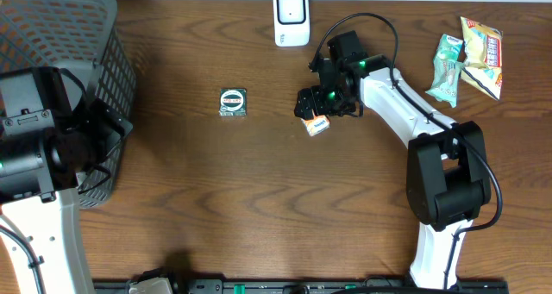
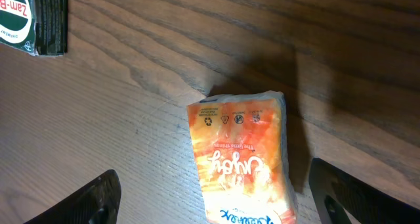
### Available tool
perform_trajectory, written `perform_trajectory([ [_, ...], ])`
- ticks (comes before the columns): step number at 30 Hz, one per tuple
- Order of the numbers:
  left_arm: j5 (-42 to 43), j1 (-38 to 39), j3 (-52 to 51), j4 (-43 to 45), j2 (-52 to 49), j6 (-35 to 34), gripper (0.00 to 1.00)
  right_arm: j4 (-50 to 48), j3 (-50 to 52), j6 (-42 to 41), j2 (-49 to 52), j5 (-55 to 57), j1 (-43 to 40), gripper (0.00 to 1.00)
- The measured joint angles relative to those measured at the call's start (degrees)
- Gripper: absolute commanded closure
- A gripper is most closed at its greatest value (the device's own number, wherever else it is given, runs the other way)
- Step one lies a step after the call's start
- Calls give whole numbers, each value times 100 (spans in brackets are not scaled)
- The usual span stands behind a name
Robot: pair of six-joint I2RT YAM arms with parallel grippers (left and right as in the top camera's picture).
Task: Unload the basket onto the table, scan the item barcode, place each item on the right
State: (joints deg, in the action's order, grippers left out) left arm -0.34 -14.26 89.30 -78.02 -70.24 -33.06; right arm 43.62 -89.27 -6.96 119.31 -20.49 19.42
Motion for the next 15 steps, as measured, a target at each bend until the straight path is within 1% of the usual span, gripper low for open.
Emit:
perform_trajectory([
  [10, -2, 0, 0, 0, 0, 0, 2, 0, 0, 0, 0, 2, 2, 13],
  [11, 0, 0, 0, 0, 0, 0, 2, -2, 0, -2, 0, 2, 2, 10],
  [12, 0, 0, 0, 0, 0, 0, 2, -2, 0, 0, 0, 4, 4, 1],
  [15, 0, 0, 0, 0, 0, 0, 2, -24, 0, -2, 0, 28, 7, 1],
])
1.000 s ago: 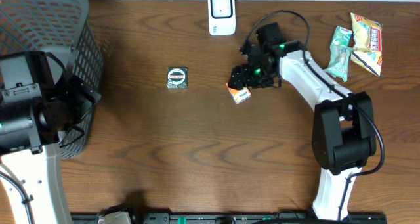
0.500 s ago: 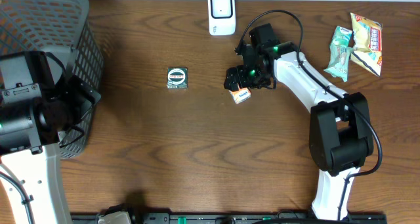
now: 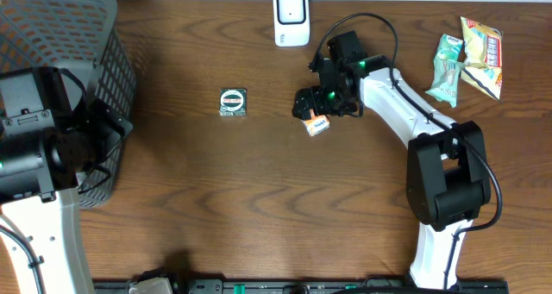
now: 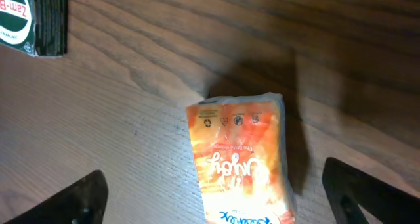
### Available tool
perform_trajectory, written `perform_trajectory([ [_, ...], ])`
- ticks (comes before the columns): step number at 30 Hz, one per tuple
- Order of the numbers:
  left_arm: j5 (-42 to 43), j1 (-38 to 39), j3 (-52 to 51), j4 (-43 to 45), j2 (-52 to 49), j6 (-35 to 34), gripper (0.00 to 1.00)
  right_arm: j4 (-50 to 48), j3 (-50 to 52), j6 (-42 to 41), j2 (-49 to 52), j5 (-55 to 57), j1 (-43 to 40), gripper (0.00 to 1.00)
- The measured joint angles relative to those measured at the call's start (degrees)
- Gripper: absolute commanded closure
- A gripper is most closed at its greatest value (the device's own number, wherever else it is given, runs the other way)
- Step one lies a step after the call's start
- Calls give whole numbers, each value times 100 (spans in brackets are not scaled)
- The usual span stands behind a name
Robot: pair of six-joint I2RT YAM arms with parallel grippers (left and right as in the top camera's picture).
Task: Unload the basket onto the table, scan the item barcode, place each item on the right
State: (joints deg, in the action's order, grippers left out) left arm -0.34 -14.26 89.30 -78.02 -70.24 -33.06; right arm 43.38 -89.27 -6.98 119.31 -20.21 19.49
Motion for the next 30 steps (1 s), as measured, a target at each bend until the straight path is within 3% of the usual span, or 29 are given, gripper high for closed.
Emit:
perform_trajectory([
  [14, 0, 0, 0, 0, 0, 0, 3, -177, 0, 2, 0, 101, -2, 1],
  [15, 0, 0, 0, 0, 0, -2, 3, -116, 0, 2, 0, 192, -2, 15],
  [20, -2, 0, 0, 0, 0, 0, 2, 96, 0, -13, 0, 481, -17, 56],
  [22, 0, 0, 0, 0, 0, 0, 2, 68, 0, -2, 0, 479, -28, 61],
  [30, 0, 0, 0, 0, 0, 0, 2, 35, 0, -4, 9, 461, -31, 57],
])
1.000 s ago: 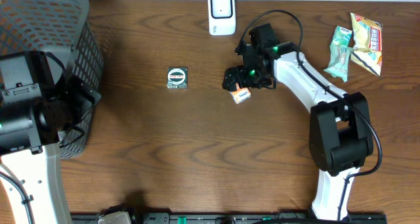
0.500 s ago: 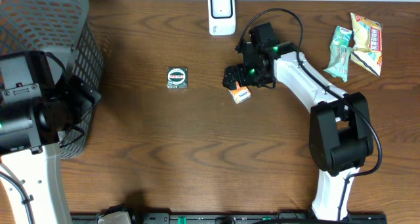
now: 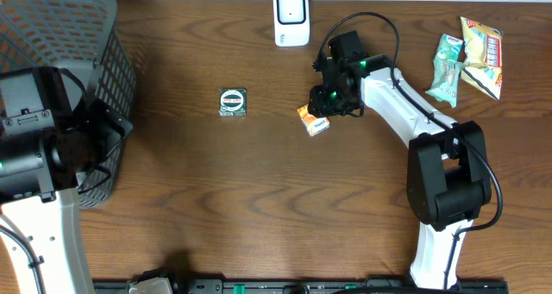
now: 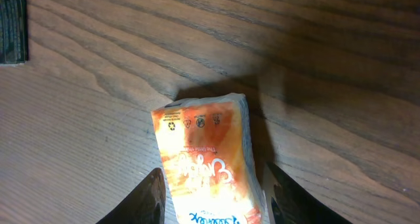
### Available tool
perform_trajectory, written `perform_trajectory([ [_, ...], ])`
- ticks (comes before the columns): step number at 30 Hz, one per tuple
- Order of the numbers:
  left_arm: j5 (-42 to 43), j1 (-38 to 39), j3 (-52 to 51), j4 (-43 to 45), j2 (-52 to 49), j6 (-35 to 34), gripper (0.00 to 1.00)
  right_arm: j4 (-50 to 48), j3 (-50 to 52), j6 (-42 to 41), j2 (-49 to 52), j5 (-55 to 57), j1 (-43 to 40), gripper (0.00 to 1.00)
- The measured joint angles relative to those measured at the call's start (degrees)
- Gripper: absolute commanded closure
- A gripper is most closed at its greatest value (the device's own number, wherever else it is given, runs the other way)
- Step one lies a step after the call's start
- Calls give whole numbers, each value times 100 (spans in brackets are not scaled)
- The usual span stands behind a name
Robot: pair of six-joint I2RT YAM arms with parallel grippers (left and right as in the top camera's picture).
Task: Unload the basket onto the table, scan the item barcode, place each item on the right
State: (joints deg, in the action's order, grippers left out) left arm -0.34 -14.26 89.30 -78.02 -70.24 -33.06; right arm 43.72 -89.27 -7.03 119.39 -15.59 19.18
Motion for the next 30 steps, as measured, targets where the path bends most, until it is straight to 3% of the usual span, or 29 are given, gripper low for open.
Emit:
perform_trajectory([
  [3, 0, 0, 0, -2, 0, 0, 2, -15, 0, 0, 111, -26, -28, 61],
  [7, 0, 0, 0, 0, 0, 0, 2, -20, 0, 9, 330, -149, -83, 74],
  [13, 0, 0, 0, 0, 0, 0, 2, -28, 0, 4, 398, -284, -146, 71],
  [16, 0, 0, 0, -2, 0, 0, 2, -105, 2, 22, 452, -302, -149, 88],
  [17, 0, 0, 0, 0, 0, 0, 2, -127, 2, -11, 503, -380, -149, 99],
  [25, -2, 0, 0, 0, 0, 0, 2, -129, 0, 9, 640, -1445, -514, 99],
  [30, 0, 0, 0, -2, 0, 0, 2, -26, 35, 529, 774, -3101, -992, 99],
])
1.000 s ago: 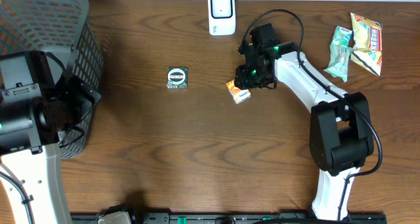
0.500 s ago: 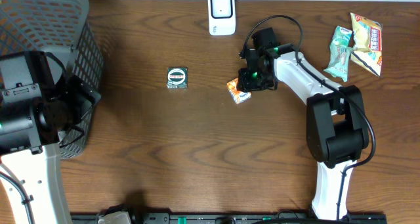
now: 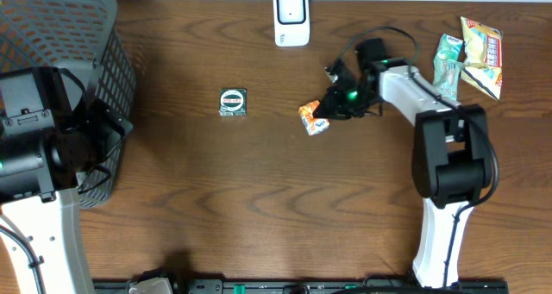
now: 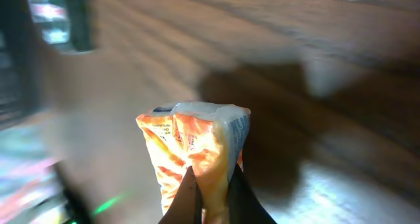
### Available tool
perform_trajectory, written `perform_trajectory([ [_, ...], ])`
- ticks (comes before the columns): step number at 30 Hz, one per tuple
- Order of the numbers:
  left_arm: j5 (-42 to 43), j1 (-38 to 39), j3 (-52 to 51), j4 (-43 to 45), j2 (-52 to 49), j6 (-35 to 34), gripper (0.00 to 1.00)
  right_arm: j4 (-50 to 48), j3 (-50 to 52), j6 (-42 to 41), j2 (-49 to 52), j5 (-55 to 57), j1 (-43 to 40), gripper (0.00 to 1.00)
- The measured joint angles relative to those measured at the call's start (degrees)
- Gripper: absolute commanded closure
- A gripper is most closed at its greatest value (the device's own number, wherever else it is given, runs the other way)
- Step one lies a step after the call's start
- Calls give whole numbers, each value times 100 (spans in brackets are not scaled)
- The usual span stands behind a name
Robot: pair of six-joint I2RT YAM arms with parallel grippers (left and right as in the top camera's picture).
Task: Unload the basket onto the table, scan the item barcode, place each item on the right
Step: 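Lift the orange box and swing it toward the scanner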
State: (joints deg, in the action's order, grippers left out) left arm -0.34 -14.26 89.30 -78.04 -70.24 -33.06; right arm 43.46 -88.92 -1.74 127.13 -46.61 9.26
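Observation:
A small orange sachet (image 3: 311, 119) is pinched at its edge by my right gripper (image 3: 323, 112), which is shut on it mid-table. In the right wrist view the sachet (image 4: 194, 142) stands up between the dark fingers (image 4: 186, 199), crumpled and tilted, its shadow falling on the wood behind it. My right gripper (image 4: 209, 192) shows only its fingertips. The white scanner (image 3: 291, 17) stands at the table's far edge, up and left of the sachet. My left arm (image 3: 43, 147) hangs at the left by the basket; its fingers are not clear.
A dark green sachet (image 3: 233, 103) lies left of the orange one. A grey mesh basket (image 3: 103, 35) fills the far left corner. Two snack bags (image 3: 449, 67) (image 3: 483, 44) lie at the far right.
The right jaws stood close on either side of the flat-lying sachet; now they are shut on it. The wrist has turned, and the sachet stands on edge in the grip.
My right gripper hovered wide open over the orange sachet lying flat on the table, and stayed so half a second later. Then its jaws were narrowed about the sachet. Now they grip it and the wrist is turned. The left arm never moved.

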Motion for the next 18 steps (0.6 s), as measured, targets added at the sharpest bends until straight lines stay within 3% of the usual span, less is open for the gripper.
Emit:
perform_trajectory([
  [7, 0, 0, 0, 0, 0, 0, 2, 249, 20, 1541, 0, -2903, -498, 99],
  [18, 0, 0, 0, 2, 0, 0, 3, -127, 20, 1497, 0, -4013, -492, 99],
])
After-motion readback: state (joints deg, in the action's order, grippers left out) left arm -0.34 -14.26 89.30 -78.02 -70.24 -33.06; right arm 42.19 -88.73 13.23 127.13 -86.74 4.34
